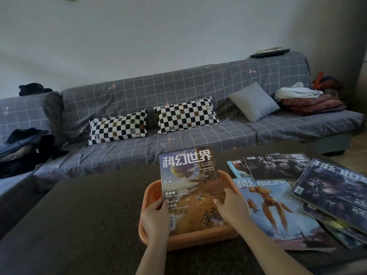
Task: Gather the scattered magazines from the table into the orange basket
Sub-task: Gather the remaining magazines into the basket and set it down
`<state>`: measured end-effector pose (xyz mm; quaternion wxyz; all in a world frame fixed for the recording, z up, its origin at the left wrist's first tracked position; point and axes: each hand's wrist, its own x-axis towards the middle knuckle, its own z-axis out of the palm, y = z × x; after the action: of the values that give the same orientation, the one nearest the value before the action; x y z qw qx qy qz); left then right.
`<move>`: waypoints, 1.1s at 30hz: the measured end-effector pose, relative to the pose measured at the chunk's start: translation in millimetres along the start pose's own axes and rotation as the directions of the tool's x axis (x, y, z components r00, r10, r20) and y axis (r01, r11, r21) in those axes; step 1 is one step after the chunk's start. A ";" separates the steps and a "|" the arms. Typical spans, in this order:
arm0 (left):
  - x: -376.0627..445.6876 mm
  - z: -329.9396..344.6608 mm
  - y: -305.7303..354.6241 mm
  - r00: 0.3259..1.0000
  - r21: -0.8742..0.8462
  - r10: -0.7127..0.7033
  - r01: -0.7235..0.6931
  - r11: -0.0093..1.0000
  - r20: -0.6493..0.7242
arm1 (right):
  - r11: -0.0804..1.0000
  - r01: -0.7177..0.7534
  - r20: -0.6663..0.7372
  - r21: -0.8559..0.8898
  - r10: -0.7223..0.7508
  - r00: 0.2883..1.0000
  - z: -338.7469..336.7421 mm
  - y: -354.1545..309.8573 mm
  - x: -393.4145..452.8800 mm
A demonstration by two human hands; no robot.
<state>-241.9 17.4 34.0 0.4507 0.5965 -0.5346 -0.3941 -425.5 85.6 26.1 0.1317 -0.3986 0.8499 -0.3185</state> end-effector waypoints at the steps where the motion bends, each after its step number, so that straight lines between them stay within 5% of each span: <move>1: 0.1 -0.3 0.3 1.000 0.000 0.003 -0.003 1.000 0.005 | 1.000 -0.006 -0.002 -0.003 0.006 1.000 -0.2 -0.3 0.5; 20: -20.3 -3.9 12.4 0.996 0.219 0.057 -0.072 0.973 0.074 | 0.983 -0.068 0.197 0.171 0.033 0.980 -19.0 -10.9 -5.3; 33: -76.7 59.0 38.7 0.913 0.027 0.305 -0.324 0.946 0.271 | 0.911 0.027 -0.176 0.413 0.051 0.983 -57.7 34.6 -44.6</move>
<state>-318.0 85.8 53.5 0.4116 0.4607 -0.6924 -0.3727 -444.7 161.3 46.3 0.1364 -0.3257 0.7742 -0.5253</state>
